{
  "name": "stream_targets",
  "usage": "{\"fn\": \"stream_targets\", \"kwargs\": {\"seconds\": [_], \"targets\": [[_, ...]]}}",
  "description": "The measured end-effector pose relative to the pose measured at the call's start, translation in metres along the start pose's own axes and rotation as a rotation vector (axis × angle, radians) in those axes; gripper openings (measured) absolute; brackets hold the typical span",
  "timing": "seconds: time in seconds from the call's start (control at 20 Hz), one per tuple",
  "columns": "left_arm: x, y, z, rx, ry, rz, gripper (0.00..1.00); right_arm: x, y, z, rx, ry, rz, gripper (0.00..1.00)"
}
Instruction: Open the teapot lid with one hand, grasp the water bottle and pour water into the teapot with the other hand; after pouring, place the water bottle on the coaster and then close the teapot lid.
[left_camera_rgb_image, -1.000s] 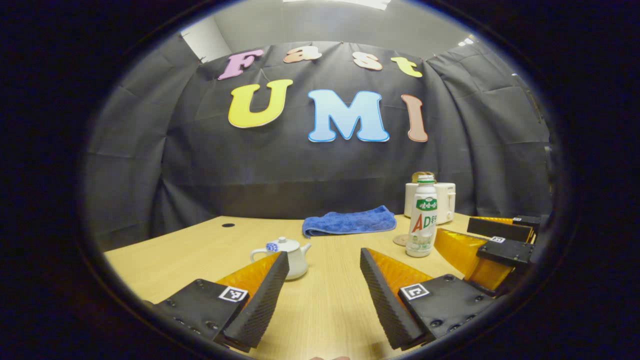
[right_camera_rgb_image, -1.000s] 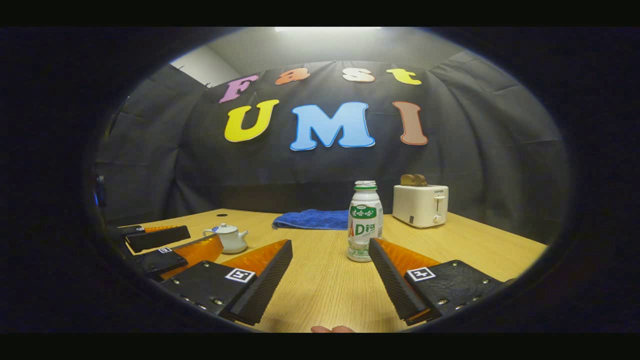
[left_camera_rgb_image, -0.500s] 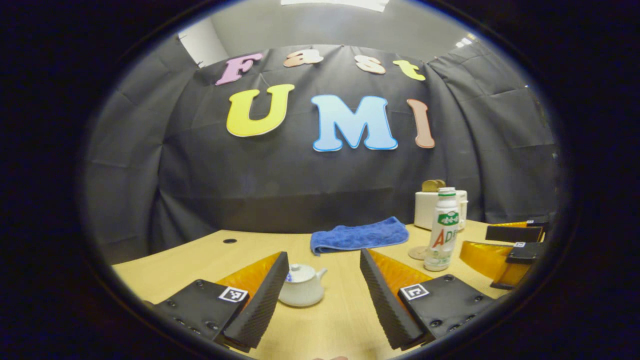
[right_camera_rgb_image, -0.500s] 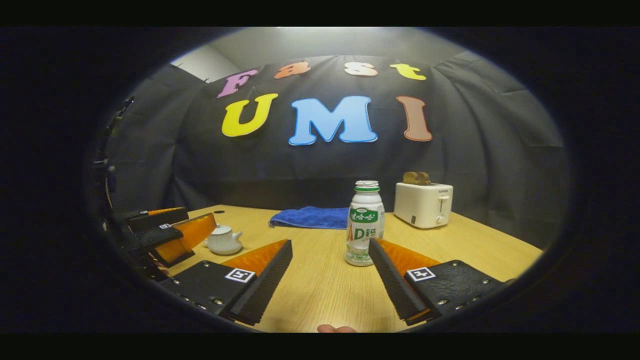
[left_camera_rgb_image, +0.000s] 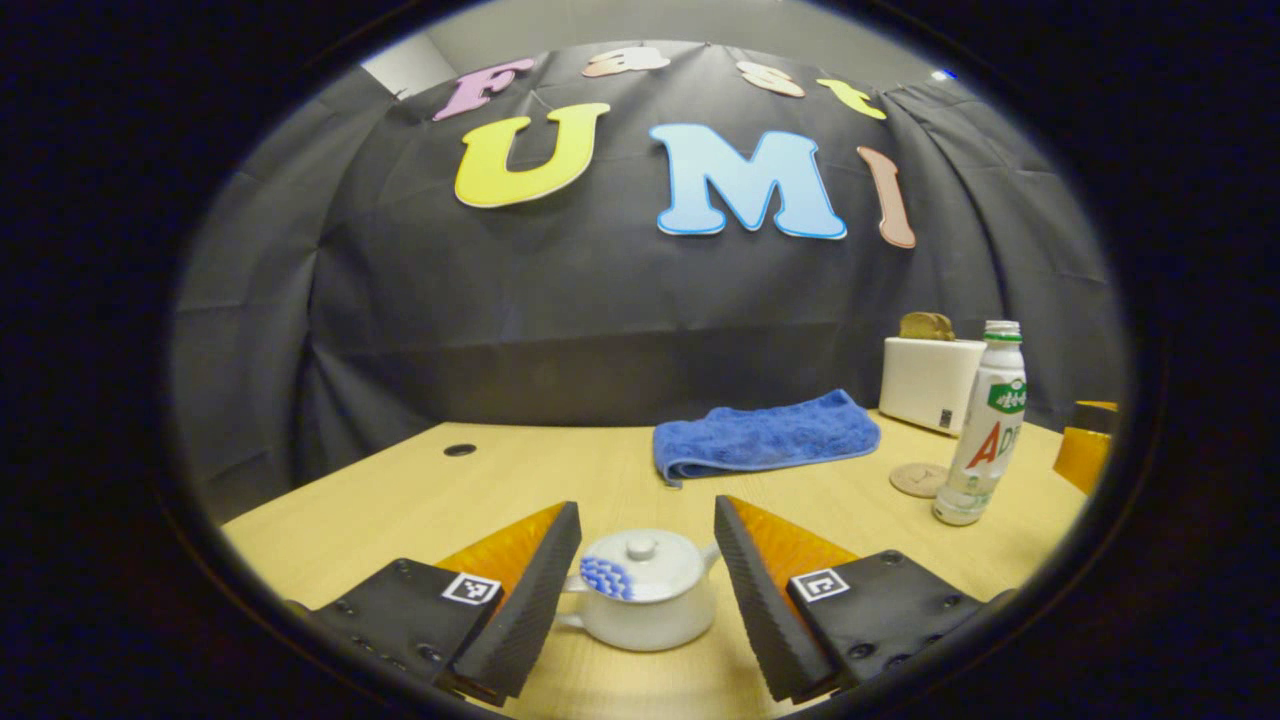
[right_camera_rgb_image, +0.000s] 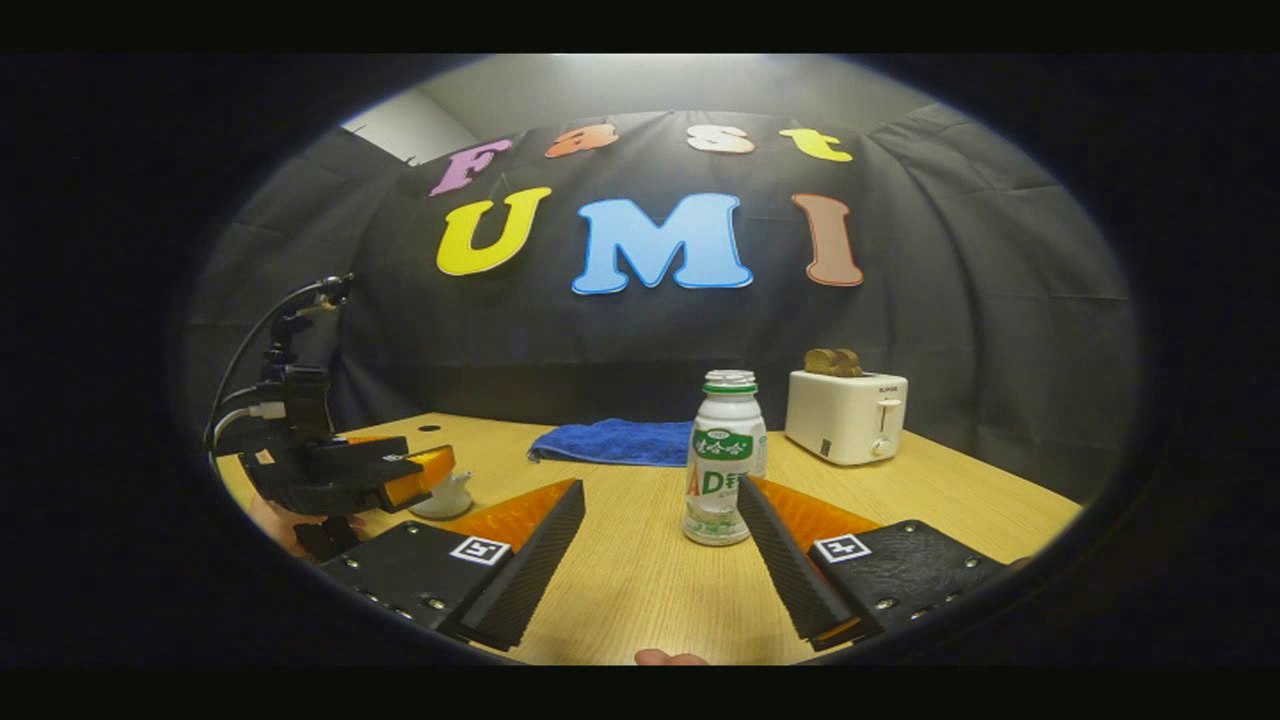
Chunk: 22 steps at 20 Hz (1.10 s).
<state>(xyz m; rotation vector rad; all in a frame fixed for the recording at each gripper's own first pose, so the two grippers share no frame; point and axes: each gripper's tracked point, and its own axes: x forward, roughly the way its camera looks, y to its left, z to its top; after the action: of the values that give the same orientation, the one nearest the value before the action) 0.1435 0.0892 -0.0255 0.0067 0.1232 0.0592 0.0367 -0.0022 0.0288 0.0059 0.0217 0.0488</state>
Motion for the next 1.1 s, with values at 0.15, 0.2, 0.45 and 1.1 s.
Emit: {"fn": "stream_targets", "kwargs": {"seconds": [0.15, 0.2, 0.45, 1.1], "targets": [[0.006, 0.002, -0.003, 0.002, 0.026, -0.003, 0.62, 0.004, -0.006, 0.002, 0.010, -0.004, -0.010, 0.95], [0.008, 0.003, -0.004, 0.000, 0.029, -0.008, 0.49, 0.007, -0.008, 0.001, 0.005, -0.001, -0.013, 0.95], [0.007, -0.001, 0.003, 0.017, -0.003, -0.041, 0.14, 0.024, -0.032, 0.003, -0.030, -0.016, -0.057, 0.95], [-0.082, -0.002, 0.109, 0.044, -0.253, -0.048, 0.14, 0.111, -0.052, -0.037, -0.134, 0.108, -0.060, 0.95]]}}
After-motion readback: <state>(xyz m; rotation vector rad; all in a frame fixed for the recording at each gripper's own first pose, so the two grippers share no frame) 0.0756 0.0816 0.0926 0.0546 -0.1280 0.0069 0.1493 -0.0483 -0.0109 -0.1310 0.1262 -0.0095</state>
